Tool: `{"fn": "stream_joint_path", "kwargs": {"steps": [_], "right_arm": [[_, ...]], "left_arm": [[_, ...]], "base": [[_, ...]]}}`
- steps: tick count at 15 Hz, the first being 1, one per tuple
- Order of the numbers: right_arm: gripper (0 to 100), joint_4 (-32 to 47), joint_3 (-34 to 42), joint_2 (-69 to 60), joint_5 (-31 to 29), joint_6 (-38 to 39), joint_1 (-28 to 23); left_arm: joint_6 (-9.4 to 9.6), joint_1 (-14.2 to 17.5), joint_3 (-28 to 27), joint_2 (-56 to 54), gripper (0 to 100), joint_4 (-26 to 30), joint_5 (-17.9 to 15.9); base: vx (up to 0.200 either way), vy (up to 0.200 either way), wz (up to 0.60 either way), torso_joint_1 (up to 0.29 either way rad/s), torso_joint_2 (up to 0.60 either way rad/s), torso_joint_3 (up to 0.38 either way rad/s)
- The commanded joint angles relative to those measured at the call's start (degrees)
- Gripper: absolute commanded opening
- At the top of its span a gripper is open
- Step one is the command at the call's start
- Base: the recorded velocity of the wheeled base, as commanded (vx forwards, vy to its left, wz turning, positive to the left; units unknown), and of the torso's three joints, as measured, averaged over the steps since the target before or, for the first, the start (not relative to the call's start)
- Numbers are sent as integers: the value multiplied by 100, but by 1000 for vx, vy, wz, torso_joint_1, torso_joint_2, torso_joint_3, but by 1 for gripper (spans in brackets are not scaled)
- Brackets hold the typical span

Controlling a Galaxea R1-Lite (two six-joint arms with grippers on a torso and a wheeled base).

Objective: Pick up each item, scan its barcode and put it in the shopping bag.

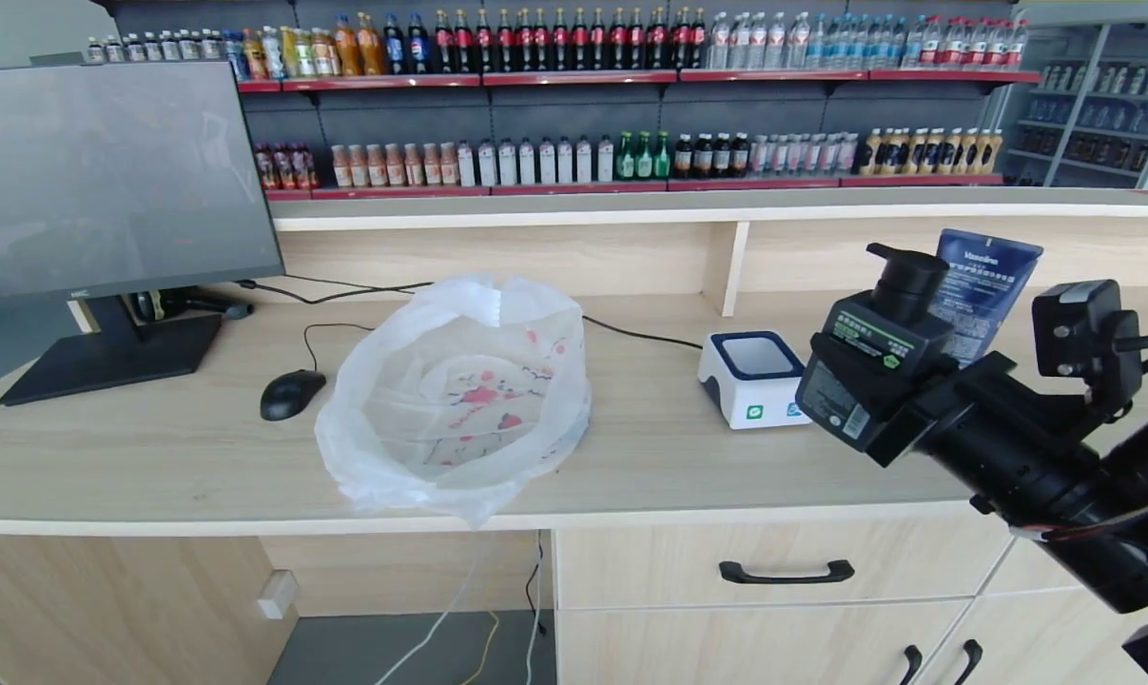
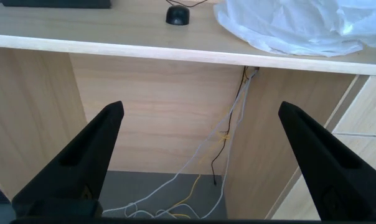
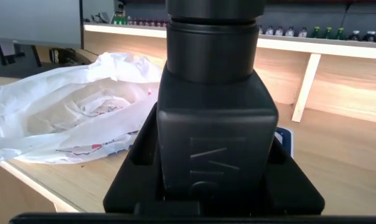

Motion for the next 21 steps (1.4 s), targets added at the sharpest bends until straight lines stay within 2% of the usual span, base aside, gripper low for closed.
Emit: {"fn": "stream_joint_path", "kwargs": {"steps": [1,2,8,13,21], "right_arm": [[0,-8,-29,-150,1,1,-90],[0,-8,-29,-168,1,1,-90],[0,-8,-161,-133,1,-17,-90],[0,-8,-100,-141,10,-8,-99],[0,-8,-117,-326,10,-131,-354]], "left_arm": [[-2,-1,1,6,100,2,0],[7,-1,1,-2,100,-7,0],[33,-10,1,-2,100,-7,0],[42,-10,1,6,100,2,0],[42,-10,1,-2,100,-7,0]], "base": [[0,200,0,-2,-2,-2],[0,200,0,-2,-2,2],[0,0,0,0,0,0],[200,0,0,-3,-7,0],[0,0,0,0,0,0]]}}
